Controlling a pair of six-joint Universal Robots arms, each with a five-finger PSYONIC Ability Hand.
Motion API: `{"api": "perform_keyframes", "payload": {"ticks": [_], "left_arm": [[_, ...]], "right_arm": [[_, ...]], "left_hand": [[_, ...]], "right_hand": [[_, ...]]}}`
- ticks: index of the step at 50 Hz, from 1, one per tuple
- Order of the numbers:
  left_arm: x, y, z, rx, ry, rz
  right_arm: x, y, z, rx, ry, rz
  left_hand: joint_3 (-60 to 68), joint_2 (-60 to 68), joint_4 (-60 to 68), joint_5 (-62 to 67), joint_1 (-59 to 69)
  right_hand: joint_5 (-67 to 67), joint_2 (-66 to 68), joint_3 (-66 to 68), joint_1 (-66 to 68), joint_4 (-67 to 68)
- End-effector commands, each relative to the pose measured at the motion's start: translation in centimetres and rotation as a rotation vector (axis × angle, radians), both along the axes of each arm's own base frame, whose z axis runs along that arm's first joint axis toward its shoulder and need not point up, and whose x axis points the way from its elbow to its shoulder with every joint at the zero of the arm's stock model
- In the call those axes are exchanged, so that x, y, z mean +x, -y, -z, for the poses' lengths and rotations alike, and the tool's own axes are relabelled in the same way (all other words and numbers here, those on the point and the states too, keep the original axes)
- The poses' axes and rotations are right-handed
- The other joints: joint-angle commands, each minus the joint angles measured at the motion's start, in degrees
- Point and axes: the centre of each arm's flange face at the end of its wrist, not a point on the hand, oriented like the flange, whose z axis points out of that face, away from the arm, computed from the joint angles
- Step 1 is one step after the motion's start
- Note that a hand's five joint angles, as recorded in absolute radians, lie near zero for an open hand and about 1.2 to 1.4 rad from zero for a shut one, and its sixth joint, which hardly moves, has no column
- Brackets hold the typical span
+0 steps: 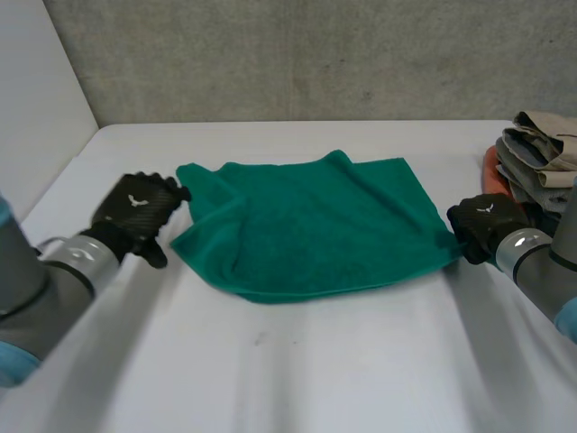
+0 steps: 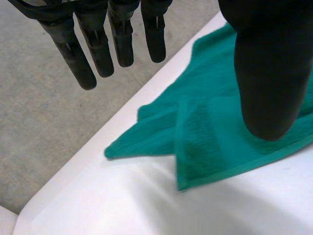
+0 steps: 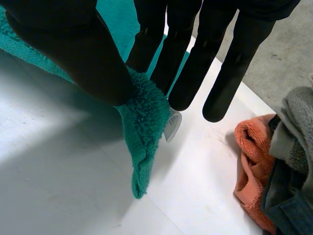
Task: Fold the laundry.
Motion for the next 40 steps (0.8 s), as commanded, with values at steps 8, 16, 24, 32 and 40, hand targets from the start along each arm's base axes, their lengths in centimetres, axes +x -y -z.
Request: {"api": "perform_keyframes", "payload": {"ticks": [8,16,24,32,40], "left_arm": [[3.5,3.9,3.6,0.085,-0.023,0.092],[1.7,4.6,6.7,0.125,0.001,0.168],[-0.6,5.4,7.3,0.109,-0.004,0.251],[-3.1,5.9,8.3,0.097,0.001,0.304],[-4.5,6.3,9.2,0.119,0.008,0.333]], "right_arm": [[0.1,-0.3,0.3,0.012,-0.001,-0.003],[0.1,-0.4,0.5,0.017,-0.003,-0.005],[0.1,-0.8,0.9,0.034,-0.009,-0.009],[0.1,-0.8,1.1,0.040,-0.011,-0.009],[-0.1,-0.7,1.2,0.042,-0.013,-0.005]], "left_hand": [[21.8,21.8,22.1,22.1,21.5],[21.1,21.1,21.4,21.4,20.8],[21.1,21.1,21.4,21.4,20.8],[21.6,21.6,21.9,21.9,21.3],[29.0,29.0,29.3,29.3,28.7]], "right_hand": [[13.1,12.6,12.1,15.5,11.4],[13.1,12.6,12.1,15.5,11.4],[13.1,12.6,12.1,15.5,11.4],[13.1,12.6,12.1,15.5,11.4],[13.1,12.6,12.1,15.5,11.4]]}}
